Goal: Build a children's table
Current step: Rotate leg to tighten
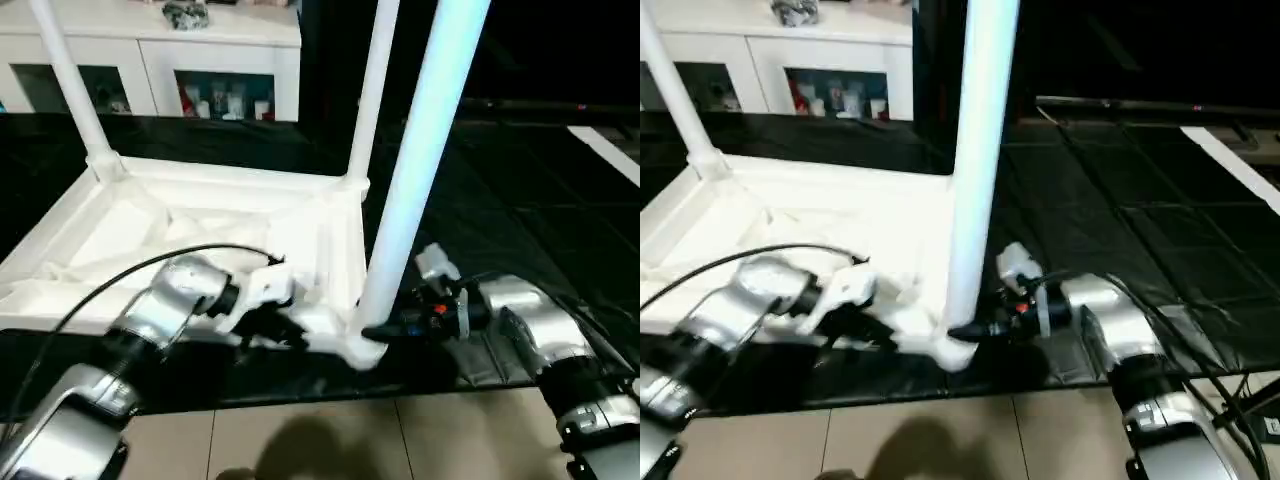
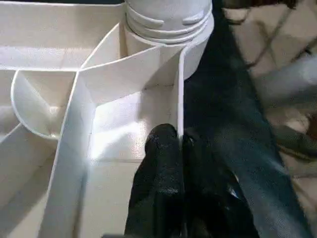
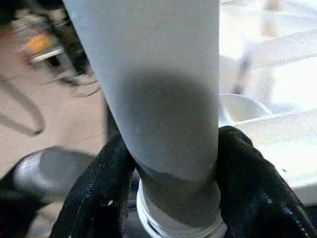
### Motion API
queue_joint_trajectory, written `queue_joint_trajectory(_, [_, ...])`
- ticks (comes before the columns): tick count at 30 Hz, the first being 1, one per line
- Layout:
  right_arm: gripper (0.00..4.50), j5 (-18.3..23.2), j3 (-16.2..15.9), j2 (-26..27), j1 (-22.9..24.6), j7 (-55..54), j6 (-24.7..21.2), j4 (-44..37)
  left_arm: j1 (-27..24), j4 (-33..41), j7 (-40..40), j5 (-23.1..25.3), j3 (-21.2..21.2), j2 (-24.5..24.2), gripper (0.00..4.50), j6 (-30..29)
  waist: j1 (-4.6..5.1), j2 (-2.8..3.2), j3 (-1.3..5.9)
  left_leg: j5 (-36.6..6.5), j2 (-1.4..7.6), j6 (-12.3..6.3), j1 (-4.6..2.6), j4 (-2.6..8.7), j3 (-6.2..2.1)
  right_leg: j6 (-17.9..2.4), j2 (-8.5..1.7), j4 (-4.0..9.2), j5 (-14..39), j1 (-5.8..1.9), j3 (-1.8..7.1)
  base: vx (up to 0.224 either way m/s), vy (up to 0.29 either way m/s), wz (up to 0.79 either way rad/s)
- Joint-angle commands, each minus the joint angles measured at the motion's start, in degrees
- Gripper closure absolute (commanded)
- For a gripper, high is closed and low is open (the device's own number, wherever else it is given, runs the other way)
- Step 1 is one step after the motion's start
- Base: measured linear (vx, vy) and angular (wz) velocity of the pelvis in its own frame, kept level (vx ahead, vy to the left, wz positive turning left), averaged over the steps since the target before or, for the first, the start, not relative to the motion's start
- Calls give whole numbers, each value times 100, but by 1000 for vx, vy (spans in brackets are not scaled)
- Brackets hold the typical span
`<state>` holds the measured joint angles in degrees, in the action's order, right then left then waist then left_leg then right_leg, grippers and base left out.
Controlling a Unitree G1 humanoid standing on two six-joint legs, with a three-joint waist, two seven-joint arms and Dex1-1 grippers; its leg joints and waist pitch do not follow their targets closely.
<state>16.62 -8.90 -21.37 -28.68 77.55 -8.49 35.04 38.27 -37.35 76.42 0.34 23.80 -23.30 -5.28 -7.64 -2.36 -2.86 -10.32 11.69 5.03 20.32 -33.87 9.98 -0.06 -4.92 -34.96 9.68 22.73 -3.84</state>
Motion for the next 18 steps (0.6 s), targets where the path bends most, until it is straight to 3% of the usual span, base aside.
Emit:
queue_joint_trajectory(1, [241, -106, 19, 420, 216, -1033, -19, -29, 386, -529, -1350, -183, -570, 551, 450, -405, 113, -7, 289, -1926, 125, 108, -50, 458, -69, -533, -351, 632, 3481, -146, 177, 0, 0, 0])
queue_joint_trajectory(2, [242, -106, 19, 420, 216, -1033, -19, -29, 386, -529, -1350, -183, -570, 551, 450, -405, 132, -19, 301, -2020, 105, 141, -97, 436, -80, -499, -363, 657, 3598, -116, 139, 0, 0, 0])
queue_joint_trajectory(3, [245, -298, 99, 745, 377, -1956, -83, -73, 674, -838, -2018, -300, -852, 857, 450, -626, 171, -6, 302, -2042, 88, 134, -85, 428, -82, -471, -355, 666, 3641, -124, 130, 0, 0, 0])
queue_joint_trajectory(5, [249, -425, 84, 1008, 450, -2468, -158, -151, 824, -992, -2377, -342, -962, 1045, 450, -747, 215, -17, 302, -2070, 49, 117, -97, 408, -92, -339, -366, 727, 3915, -100, 97, 0, 0, 0])
queue_joint_trajectory(6, [250, -478, 77, 1097, 456, -2647, -193, -168, 865, -1044, -2464, -329, -975, 1099, 450, -746, 264, -41, 307, -2029, 51, 83, -20, 433, -119, -294, -372, 720, 3917, -167, 74, 0, 0, 0])
queue_joint_trajectory(7, [250, -543, 84, 1231, 420, -2938, -276, -141, 905, -1093, -2579, -343, -1016, 1172, 450, -782, 282, 12, 302, -2022, 57, 71, 6, 456, -136, -290, -376, 718, 3864, -189, 76, 0, 0, 0])
queue_joint_trajectory(9, [251, -711, 170, 1660, 189, -3816, -445, 62, 1013, -1237, -2892, -354, -1098, 1412, 450, -872, 341, 9, 337, -1973, 67, 0, 11, 483, -143, -393, -367, 694, 3494, -189, 96, 0, 0, 0])
queue_joint_trajectory(11, [252, -779, 240, 1904, 23, -4305, -501, 204, 1057, -1321, -3001, -326, -1125, 1536, 450, -903, 430, 54, 333, -2043, 62, 23, 30, 506, -156, -526, -351, 661, 3293, -182, 103, 0, 0, 0])
queue_joint_trajectory(17, [252, -766, 245, 2201, -57, -4492, -528, 143, 1005, -1329, -2908, -150, -1028, 1634, 450, -793, 439, 56, 352, -1879, 77, -174, 3, 501, -90, -781, -348, 632, 2586, -181, 183, 0, 0, 0])
queue_joint_trajectory(18, [197, -703, 294, 2194, -18, -4486, -525, 73, 960, -1284, -2828, -118, -988, 1594, 450, -784, 433, 0, 347, -1770, 79, -232, 13, 501, -67, -823, -341, 618, 2450, -193, 194, 0, 0, 0])
